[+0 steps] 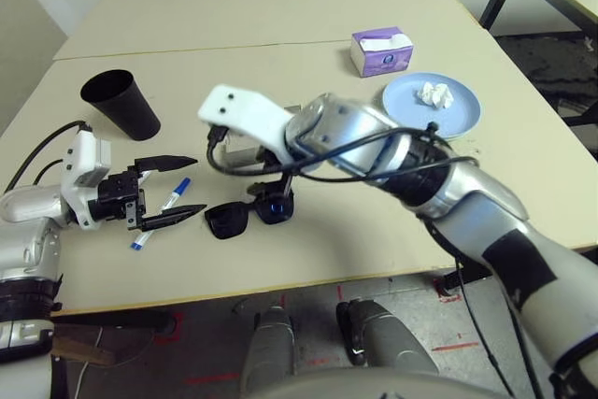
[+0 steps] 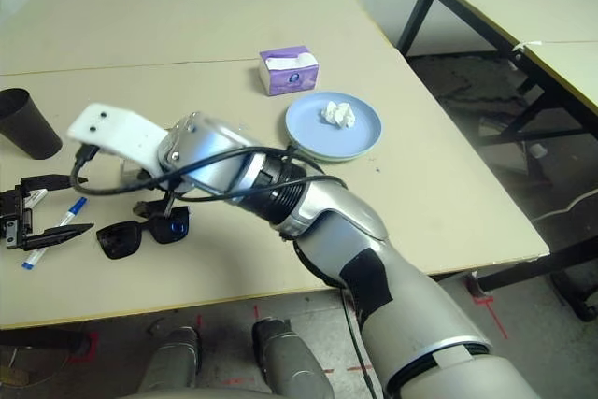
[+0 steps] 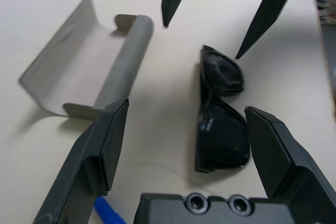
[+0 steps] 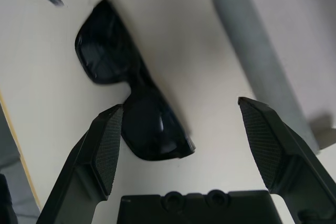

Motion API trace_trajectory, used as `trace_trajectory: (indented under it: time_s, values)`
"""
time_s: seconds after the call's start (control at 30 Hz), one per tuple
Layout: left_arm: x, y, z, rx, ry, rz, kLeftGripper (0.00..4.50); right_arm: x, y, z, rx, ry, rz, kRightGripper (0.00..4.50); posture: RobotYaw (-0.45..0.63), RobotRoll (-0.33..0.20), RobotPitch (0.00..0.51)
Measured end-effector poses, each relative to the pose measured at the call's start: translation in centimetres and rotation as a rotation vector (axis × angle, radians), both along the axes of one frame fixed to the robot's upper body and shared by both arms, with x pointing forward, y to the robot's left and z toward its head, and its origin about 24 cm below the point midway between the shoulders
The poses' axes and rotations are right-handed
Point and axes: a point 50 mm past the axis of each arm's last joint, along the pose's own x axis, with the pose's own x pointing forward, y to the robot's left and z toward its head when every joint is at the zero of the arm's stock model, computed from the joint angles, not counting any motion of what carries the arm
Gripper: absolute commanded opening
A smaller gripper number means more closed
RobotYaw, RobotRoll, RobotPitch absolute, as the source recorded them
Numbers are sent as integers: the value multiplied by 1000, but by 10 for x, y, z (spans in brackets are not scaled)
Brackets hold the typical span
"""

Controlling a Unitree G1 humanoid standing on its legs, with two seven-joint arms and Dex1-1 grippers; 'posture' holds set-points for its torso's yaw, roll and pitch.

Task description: Organize and tidy the items on the table.

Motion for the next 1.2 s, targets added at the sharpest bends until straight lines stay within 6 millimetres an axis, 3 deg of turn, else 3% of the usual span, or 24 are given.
trace_trajectory:
  time_s: [0.13,0.3,0.57,0.9,1.2]
  values:
    - [-2,-1,1,10,11,-28,4500,-1,3,-15,-42,-6,30,4460,-11,0,153]
    - [-2,-1,1,10,13,-29,4500,-4,14,-18,-28,-24,64,4460,-15,0,154]
    - [-2,-2,0,12,18,-26,4500,-12,38,-8,55,-24,119,4460,-7,0,155]
    - [-3,-1,-1,13,23,-20,4500,-5,38,-2,79,-39,100,4460,-12,0,156]
    - [-3,-1,-1,14,21,-16,4500,-9,34,-20,26,1,125,4460,-14,0,159]
